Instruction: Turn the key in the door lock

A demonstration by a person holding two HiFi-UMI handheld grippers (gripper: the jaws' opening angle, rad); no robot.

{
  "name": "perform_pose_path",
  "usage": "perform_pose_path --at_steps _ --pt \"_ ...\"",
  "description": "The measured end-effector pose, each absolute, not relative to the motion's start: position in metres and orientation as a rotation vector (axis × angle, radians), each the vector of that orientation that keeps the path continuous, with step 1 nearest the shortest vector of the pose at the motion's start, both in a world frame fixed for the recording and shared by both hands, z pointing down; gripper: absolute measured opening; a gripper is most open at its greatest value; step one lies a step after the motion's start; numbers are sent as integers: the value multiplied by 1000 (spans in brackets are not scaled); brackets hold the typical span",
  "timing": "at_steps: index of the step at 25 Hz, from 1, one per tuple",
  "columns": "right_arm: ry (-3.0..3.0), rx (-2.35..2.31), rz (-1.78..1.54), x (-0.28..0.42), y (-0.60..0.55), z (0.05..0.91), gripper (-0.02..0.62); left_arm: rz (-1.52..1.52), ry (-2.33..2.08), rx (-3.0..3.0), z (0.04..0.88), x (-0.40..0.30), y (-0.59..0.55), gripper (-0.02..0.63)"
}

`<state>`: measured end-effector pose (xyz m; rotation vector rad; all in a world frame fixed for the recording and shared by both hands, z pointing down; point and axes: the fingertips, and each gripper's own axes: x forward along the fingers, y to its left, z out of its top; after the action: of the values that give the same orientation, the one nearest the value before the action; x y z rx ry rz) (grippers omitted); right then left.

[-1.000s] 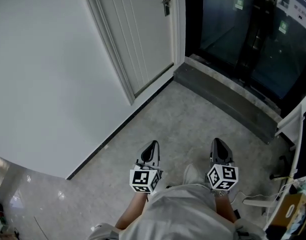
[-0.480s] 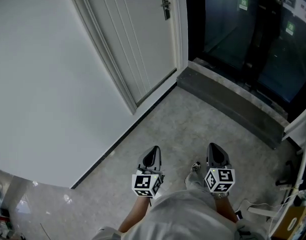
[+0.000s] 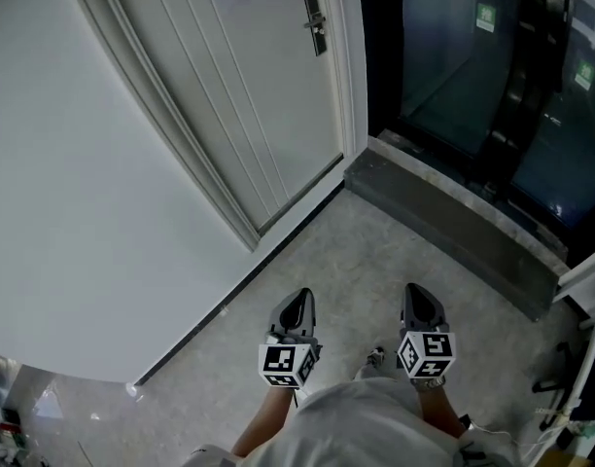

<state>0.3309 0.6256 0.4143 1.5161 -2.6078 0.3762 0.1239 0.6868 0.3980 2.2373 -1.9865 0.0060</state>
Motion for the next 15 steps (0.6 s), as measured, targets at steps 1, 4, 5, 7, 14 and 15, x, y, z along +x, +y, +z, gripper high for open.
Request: perform_pose_path --at_steps 1,4,5,7,14,15 --pt "-2613 1511 369 332 611 412 2 -1 -1993 2228 398 125 673 9" --pt "-2617 1496 365 336 571 411 2 5 -1990 2206 404 129 634 9" --pt "-2616 1483 366 337 561 412 2 1 -1997 2197 404 131 624 9" --pt "-2618 1455 370 341 542 415 2 -9 -2014 2186 401 136 606 9" --pt "-2626 1422 404 342 491 423 2 -14 -2054 2146 405 143 574 9" --pt "-2630 1406 410 338 490 425 2 -9 -2059 2130 408 140 573 9"
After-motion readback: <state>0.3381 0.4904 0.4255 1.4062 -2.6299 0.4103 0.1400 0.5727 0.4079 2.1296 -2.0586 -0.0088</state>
